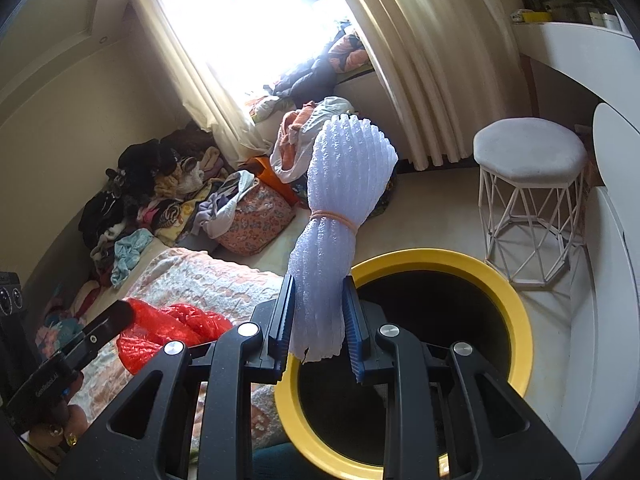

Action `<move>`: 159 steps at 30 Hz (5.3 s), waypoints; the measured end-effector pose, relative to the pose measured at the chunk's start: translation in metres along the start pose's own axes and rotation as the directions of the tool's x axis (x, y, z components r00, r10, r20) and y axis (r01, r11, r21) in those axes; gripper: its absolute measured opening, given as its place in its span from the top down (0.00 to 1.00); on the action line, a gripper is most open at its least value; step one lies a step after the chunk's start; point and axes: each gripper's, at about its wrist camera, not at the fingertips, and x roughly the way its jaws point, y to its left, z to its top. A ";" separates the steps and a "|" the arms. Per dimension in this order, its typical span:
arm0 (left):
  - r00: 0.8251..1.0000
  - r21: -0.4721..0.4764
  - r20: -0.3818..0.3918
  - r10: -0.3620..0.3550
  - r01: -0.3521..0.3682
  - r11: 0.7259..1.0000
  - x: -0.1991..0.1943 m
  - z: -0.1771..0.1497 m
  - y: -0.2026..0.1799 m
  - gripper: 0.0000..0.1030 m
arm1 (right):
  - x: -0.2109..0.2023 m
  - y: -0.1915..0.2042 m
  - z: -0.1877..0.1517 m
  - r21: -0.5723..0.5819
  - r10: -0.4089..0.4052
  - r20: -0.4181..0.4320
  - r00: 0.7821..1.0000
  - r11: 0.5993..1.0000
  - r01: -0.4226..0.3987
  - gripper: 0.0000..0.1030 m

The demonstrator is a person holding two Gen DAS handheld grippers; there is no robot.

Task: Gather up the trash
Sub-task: 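Carry the red bag and foam net with both tools over the yellow-rimmed bin, then open the left tool to drop the red bag while the right tool releases the foam net into the bin, then withdraw both open tools from the bin toward the remaining trash on the bed, then grasp the blue plastic bag with the left tool while the right tool grasps the yellow chip bag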

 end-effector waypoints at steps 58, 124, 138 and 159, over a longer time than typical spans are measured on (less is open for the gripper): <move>0.982 -0.069 -0.135 0.135 -0.145 0.987 0.066 -0.044 0.028 0.11 | 0.041 -0.037 -0.025 0.069 -0.118 -0.109 0.987 0.990 0.126 0.23; 0.873 -0.400 -0.011 0.487 -0.451 0.798 -0.086 -0.061 0.222 0.11 | 0.062 0.160 -0.076 -0.248 0.165 -0.120 0.979 0.950 -0.191 0.13; 0.869 -0.508 -0.017 0.495 -0.434 0.744 -0.106 -0.082 0.273 0.11 | 0.106 0.201 -0.111 -0.325 0.116 -0.249 0.961 0.925 -0.196 0.13; 0.930 -0.478 -0.041 0.364 -0.338 0.811 -0.071 -0.093 0.282 0.68 | 0.196 0.226 -0.154 -0.331 0.017 -0.423 0.906 0.928 -0.172 0.13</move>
